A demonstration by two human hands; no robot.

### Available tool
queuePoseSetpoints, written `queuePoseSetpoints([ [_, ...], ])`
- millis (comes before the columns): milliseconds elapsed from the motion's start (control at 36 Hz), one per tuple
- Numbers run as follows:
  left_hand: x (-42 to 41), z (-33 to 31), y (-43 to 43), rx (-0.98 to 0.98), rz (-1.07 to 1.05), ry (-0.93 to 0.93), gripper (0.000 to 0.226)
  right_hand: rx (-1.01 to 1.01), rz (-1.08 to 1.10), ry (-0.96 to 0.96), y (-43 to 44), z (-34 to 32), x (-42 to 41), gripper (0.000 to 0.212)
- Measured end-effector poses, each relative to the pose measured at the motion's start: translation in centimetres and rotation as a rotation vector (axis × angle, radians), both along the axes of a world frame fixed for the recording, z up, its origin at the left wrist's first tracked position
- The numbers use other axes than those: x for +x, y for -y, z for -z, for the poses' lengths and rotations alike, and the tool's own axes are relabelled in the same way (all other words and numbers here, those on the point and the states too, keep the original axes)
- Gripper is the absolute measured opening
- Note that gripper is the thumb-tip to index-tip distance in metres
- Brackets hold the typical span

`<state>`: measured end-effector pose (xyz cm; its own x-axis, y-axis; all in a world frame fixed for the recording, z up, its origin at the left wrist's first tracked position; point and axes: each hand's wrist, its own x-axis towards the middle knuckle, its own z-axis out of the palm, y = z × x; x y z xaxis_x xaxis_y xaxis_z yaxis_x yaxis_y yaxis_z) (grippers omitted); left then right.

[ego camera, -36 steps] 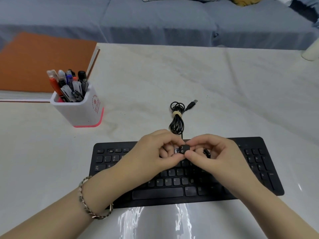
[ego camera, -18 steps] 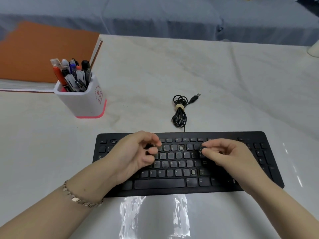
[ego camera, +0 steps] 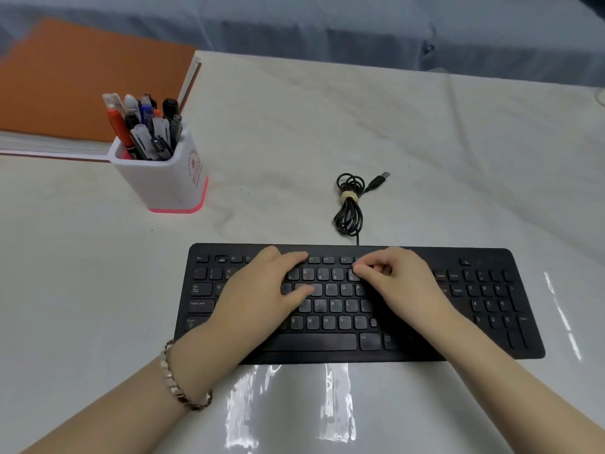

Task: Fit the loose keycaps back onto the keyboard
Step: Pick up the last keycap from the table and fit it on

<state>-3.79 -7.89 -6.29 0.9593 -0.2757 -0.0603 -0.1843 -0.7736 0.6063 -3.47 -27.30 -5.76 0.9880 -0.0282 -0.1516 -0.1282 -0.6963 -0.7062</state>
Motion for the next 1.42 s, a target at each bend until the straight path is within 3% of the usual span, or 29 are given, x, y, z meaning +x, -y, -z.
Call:
queuePoseSetpoints([
  [194,-0.2,0.1,0.1,0.066,0.016,0.009,0.050,-0.012,0.019,0.088,0.0,0.7,-0.4,0.006],
  [417,-0.2,0.6,0.0,0.049,0.005,0.031,0.050,-0.032,-0.037,-0.127,0.0,-0.9,1.0,0.012],
  [556,-0.3,0.6,0.1,0.017,-0.004,0.022,0.049,-0.107,-0.006,-0.131,-0.8,-0.7,1.1,0.021],
  [806,-0.2,0.6,0.1,0.022,-0.007,0.013,0.050,0.035,0.111,-0.144,-0.4,-0.9,1.0,0.005],
  [1000,-0.3,0.5,0.1,0.022,-0.016,0.017,0.049,0.106,0.154,-0.269,-0.4,-1.2,1.5,0.016],
  [1250,-0.2,0.3,0.0,0.027,-0.003,0.017,0.048,0.002,0.167,-0.336,-0.8,-1.7,2.9,0.019],
  [1333,-0.2,0.3,-0.1,-0.101,-0.031,-0.005,0.037,0.004,0.159,-0.318,-0.6,-1.8,2.8,0.019],
  [1417,0.1,-0.5,-0.1,-0.436,-0.228,-0.172,0.028,0.003,0.134,-0.201,-0.5,-1.4,1.8,0.020],
])
